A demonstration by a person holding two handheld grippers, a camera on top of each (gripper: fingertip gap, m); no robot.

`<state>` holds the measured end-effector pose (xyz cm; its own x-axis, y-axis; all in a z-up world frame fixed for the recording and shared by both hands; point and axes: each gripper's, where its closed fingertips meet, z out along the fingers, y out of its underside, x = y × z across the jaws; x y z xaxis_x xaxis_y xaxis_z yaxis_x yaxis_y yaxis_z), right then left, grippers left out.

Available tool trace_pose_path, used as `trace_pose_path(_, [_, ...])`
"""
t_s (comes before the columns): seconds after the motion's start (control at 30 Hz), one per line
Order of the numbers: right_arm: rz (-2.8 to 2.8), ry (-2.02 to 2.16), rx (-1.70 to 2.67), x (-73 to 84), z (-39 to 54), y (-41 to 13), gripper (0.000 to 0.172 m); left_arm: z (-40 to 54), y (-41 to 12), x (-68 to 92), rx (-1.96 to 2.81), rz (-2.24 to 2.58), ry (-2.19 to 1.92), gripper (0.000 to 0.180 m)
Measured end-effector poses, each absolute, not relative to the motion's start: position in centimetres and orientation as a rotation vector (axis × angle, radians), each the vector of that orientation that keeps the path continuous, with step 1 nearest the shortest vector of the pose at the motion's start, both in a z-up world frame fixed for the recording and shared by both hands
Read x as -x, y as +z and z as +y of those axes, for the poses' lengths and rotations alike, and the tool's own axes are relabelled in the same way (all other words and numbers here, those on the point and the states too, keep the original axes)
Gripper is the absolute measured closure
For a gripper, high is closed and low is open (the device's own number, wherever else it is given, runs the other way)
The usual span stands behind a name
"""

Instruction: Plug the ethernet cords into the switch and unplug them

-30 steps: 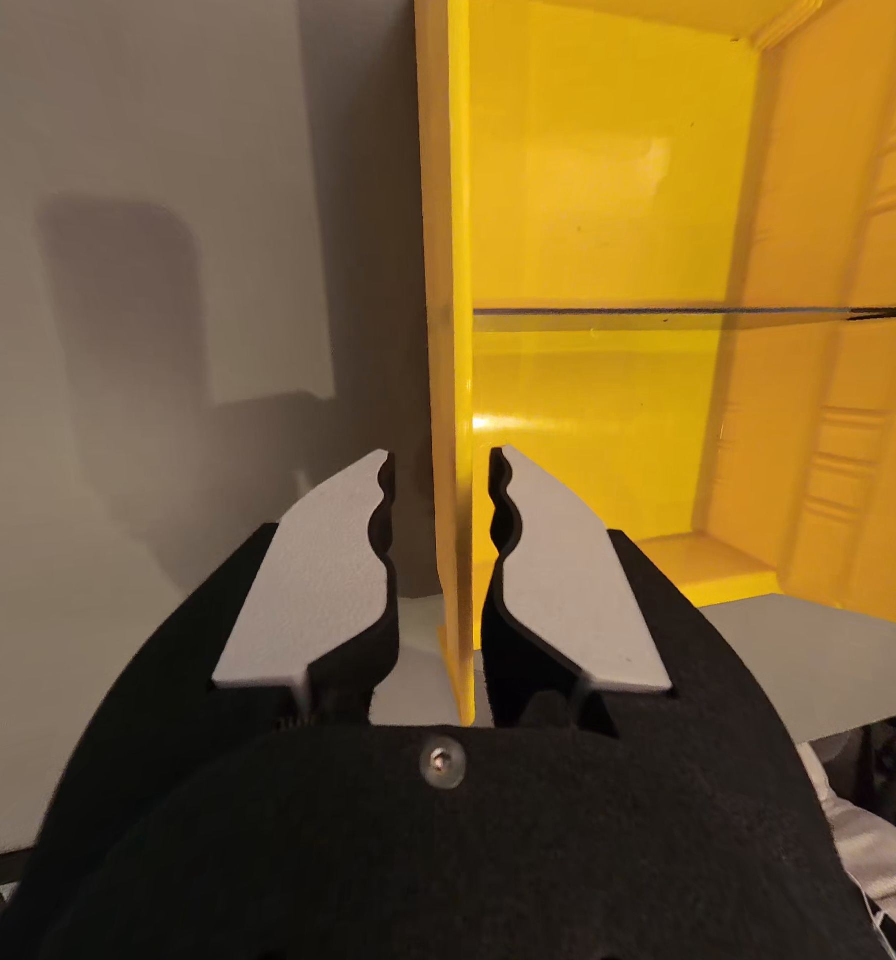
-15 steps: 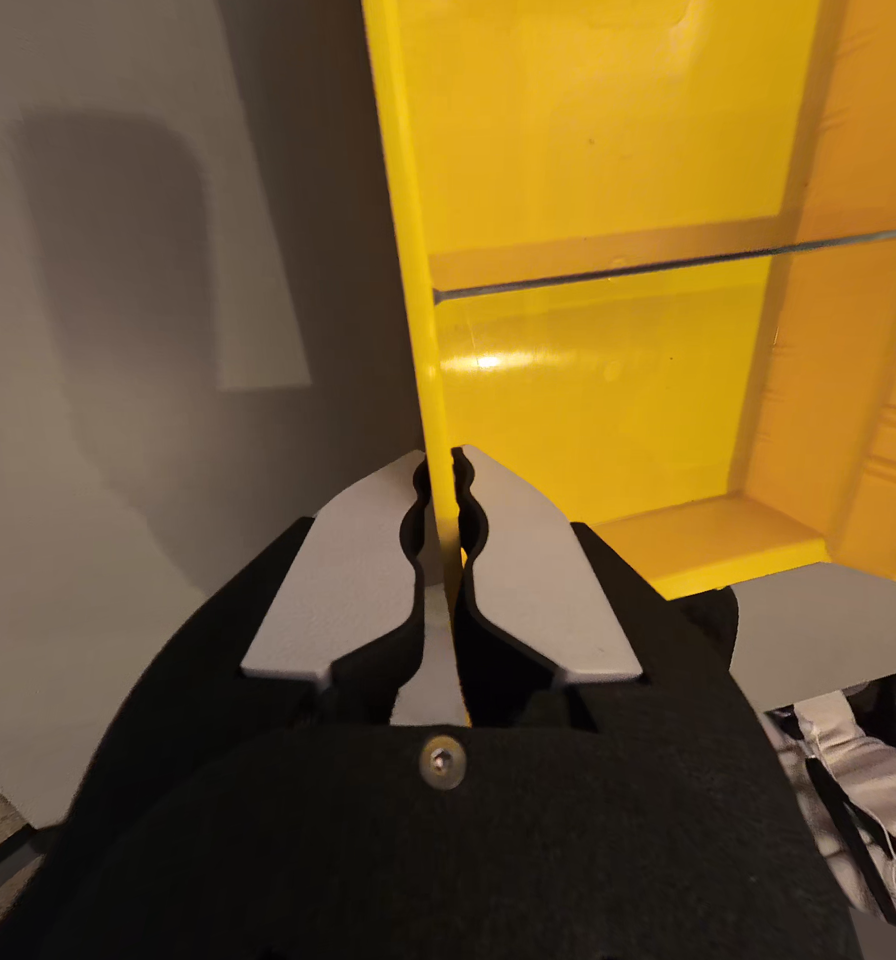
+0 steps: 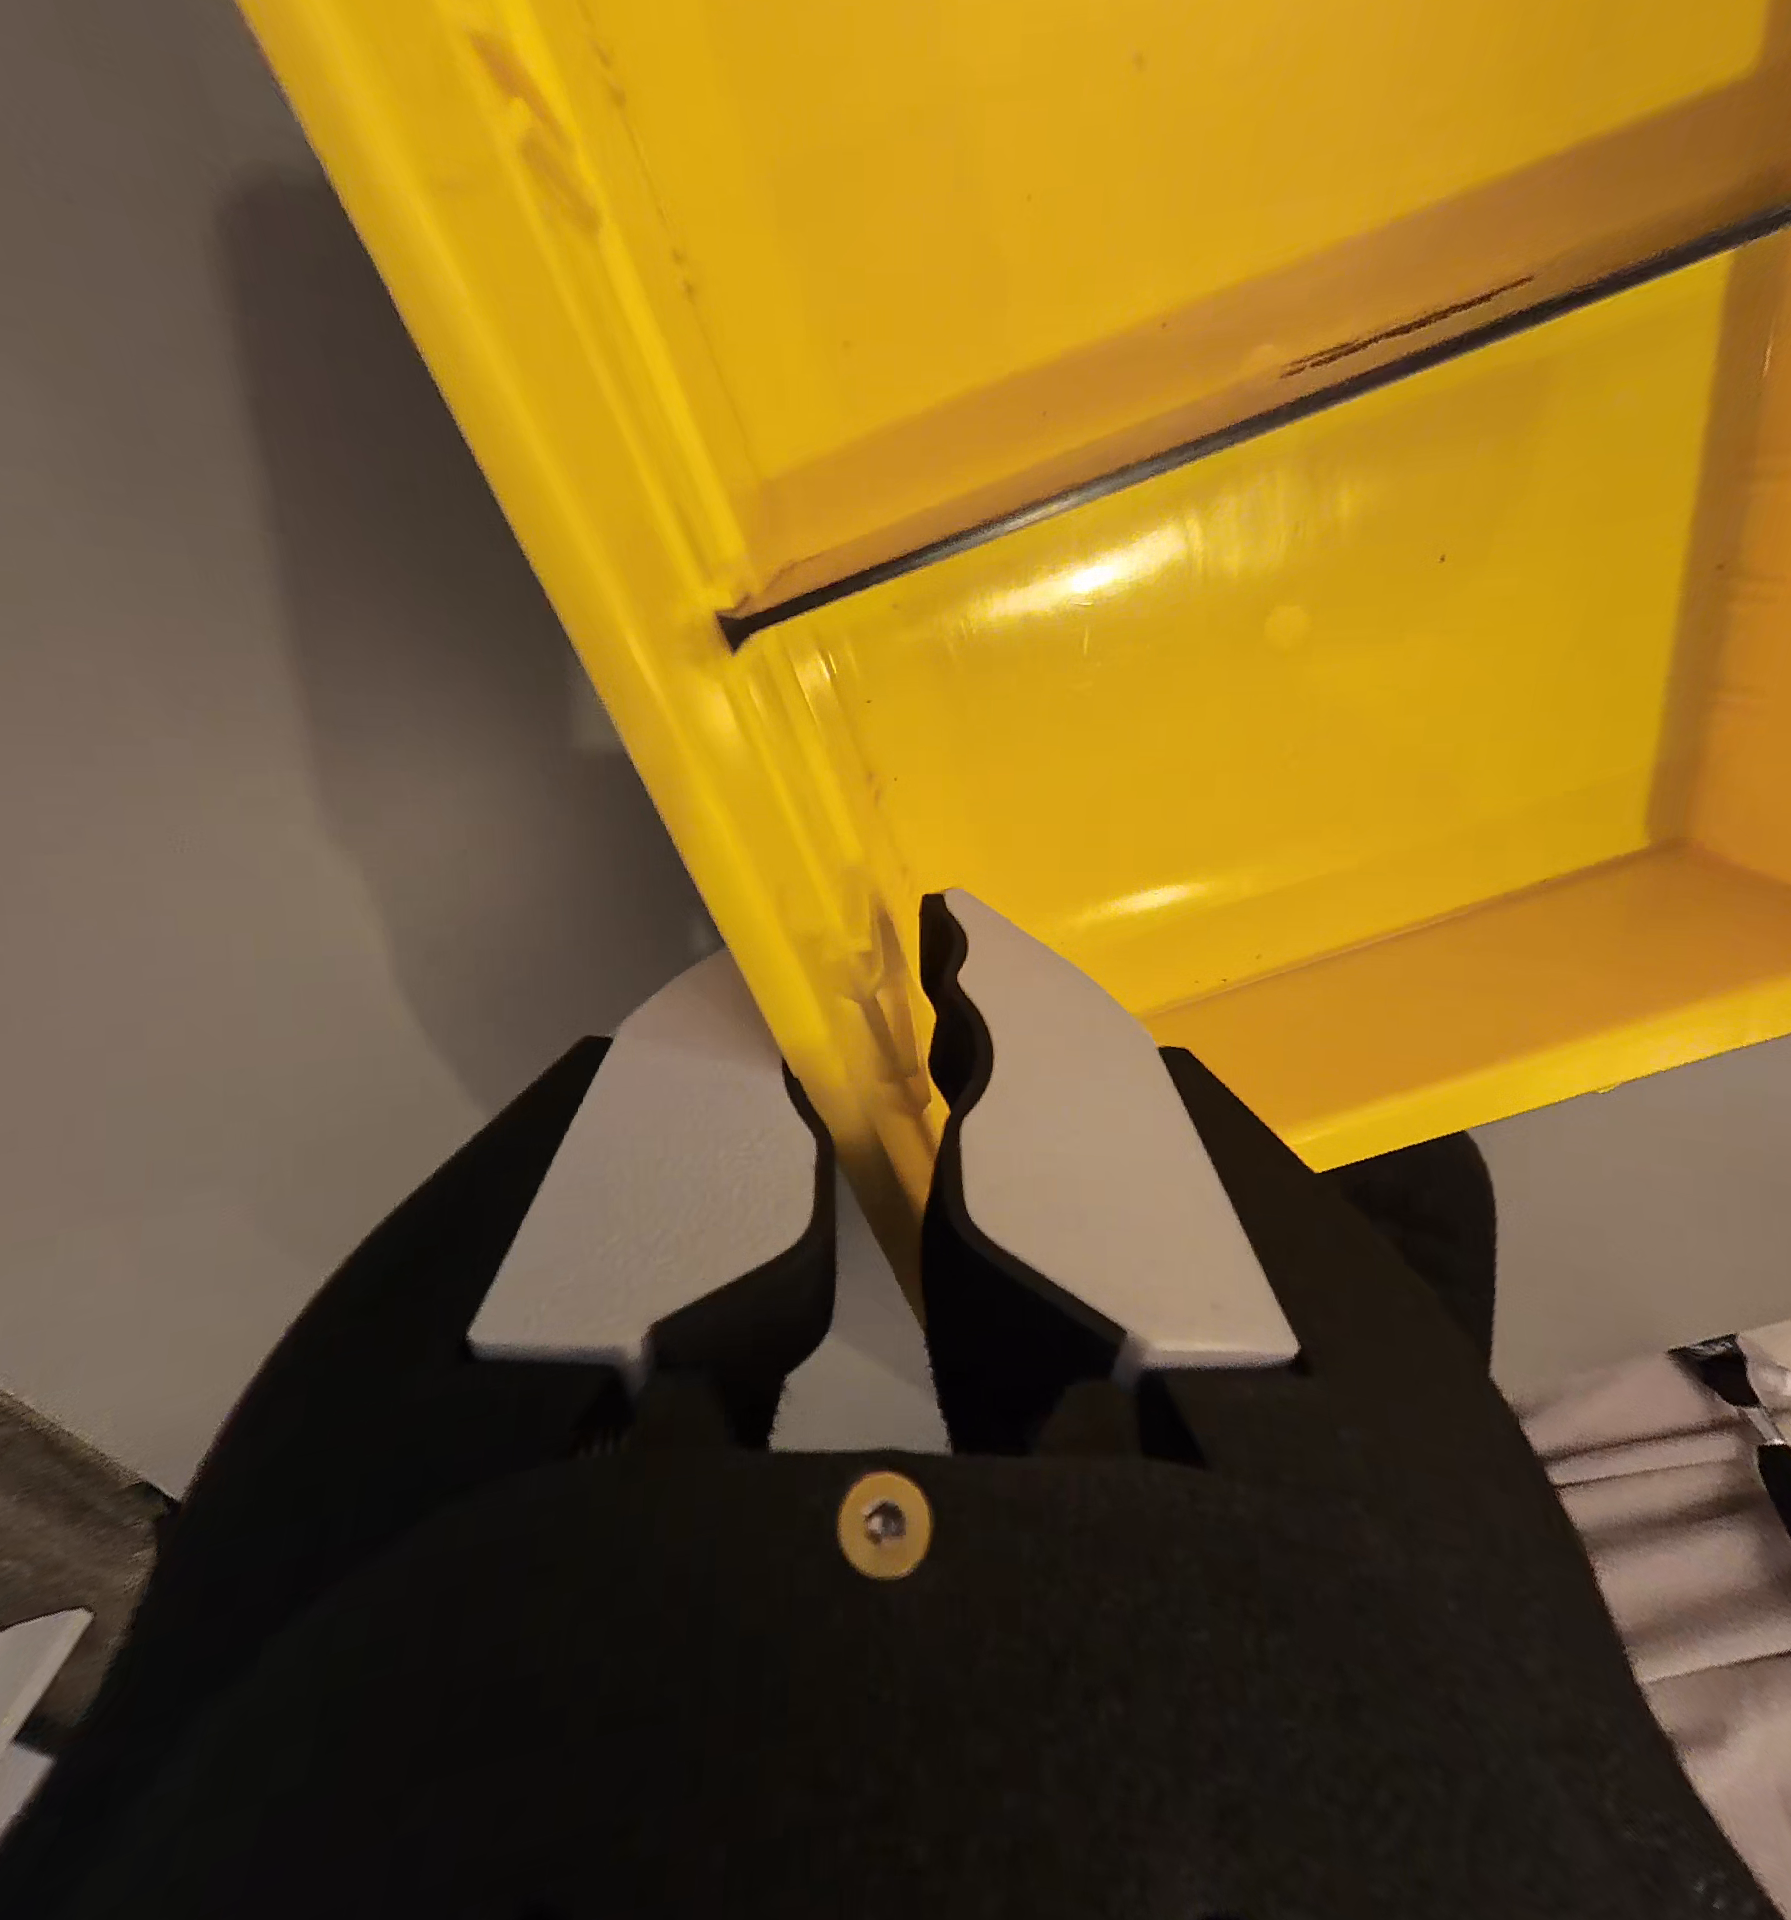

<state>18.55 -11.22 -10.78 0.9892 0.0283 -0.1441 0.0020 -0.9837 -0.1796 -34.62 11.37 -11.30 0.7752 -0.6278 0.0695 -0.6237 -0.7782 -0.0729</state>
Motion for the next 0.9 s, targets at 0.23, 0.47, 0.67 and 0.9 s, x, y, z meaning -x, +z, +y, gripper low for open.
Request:
trace_pose_path(0.23, [-0.112,0.221,3.052,-15.3,-10.4,-11.1,0.156,10.7,-11.4,33.3,2.916,1.107,-0.058,0.165])
trace_pose_path(0.47, [-0.228,0.28,3.09,-11.3,-9.2,-11.2,0.148,10.0,-11.4,33.0,2.921,1.152,-0.017,0.16])
trace_pose_path(0.67, [-0.232,0.373,3.161,-10.7,-10.4,-11.6,0.154,10.2,-10.8,32.7,2.889,1.138,-0.07,0.161])
trace_pose_path(0.9, [-0.02,0.618,3.022,-11.1,-10.8,-9.4,0.152,10.6,-6.8,32.2,2.707,1.079,-0.153,0.153])
